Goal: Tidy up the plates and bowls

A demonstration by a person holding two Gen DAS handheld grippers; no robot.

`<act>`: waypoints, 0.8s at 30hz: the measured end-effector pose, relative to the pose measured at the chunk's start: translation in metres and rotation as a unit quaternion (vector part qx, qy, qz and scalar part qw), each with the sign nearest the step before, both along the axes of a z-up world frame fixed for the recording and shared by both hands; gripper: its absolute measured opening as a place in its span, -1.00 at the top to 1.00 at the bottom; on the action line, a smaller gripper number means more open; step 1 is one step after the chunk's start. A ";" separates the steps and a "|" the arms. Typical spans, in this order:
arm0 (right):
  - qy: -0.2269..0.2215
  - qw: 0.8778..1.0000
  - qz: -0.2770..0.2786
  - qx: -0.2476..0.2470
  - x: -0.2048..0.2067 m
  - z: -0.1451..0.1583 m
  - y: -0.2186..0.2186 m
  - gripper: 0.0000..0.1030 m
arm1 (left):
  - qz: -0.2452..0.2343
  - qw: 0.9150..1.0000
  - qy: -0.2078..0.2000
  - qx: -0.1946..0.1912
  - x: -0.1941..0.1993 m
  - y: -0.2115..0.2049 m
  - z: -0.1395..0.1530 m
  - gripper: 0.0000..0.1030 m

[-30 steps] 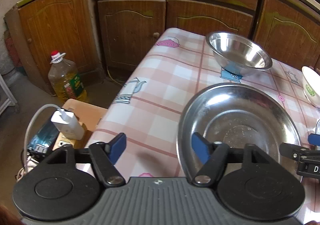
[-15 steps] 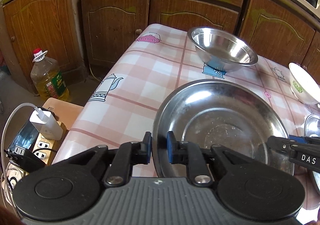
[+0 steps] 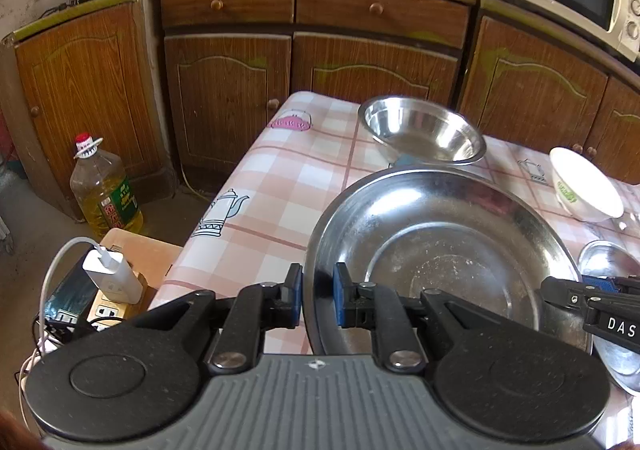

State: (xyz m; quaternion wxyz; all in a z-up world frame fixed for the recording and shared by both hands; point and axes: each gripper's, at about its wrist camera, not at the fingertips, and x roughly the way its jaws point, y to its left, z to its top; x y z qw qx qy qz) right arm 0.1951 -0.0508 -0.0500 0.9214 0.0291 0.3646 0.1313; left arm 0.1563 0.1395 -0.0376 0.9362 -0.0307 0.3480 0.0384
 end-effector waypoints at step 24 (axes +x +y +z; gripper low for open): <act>-0.059 0.998 0.007 -0.002 -0.112 0.066 -0.026 0.47 | 0.003 0.999 -0.034 0.006 -0.102 -0.024 0.053 0.67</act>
